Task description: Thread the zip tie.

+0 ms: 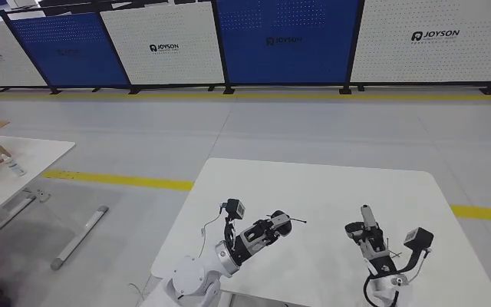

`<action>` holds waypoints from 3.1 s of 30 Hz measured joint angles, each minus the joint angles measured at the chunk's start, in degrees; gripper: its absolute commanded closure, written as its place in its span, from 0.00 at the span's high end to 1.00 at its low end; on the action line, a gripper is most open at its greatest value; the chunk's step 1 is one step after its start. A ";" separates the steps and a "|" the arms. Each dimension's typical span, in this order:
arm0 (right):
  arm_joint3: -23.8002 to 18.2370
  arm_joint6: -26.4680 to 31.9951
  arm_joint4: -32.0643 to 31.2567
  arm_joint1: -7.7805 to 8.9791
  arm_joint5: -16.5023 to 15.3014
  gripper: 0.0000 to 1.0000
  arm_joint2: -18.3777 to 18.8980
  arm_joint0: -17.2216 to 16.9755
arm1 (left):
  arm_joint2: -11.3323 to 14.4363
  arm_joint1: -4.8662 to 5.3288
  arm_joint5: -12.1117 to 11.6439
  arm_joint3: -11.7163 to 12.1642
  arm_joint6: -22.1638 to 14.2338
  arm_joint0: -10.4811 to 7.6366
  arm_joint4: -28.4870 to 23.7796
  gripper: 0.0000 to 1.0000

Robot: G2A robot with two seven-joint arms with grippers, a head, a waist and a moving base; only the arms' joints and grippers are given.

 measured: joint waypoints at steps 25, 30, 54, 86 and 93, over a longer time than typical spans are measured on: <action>-0.01 15.12 -4.52 2.26 8.07 1.00 11.32 1.66 | 0.00 0.00 0.00 0.00 0.00 0.00 0.00 0.00; 0.83 27.36 -3.58 3.71 7.09 1.00 18.04 2.49 | 0.00 0.00 0.00 0.00 0.00 0.00 0.00 0.00; 4.06 51.43 -13.24 7.04 12.04 1.00 22.10 9.91 | 0.00 0.00 0.00 0.00 0.00 0.00 0.00 0.00; 3.47 70.83 -23.78 10.16 10.47 1.00 21.04 10.72 | 0.00 0.00 0.00 0.00 0.00 0.00 0.00 0.00; 0.82 72.11 -33.71 12.15 8.48 1.00 17.22 11.99 | 0.00 0.00 0.00 0.00 0.00 0.00 0.00 0.00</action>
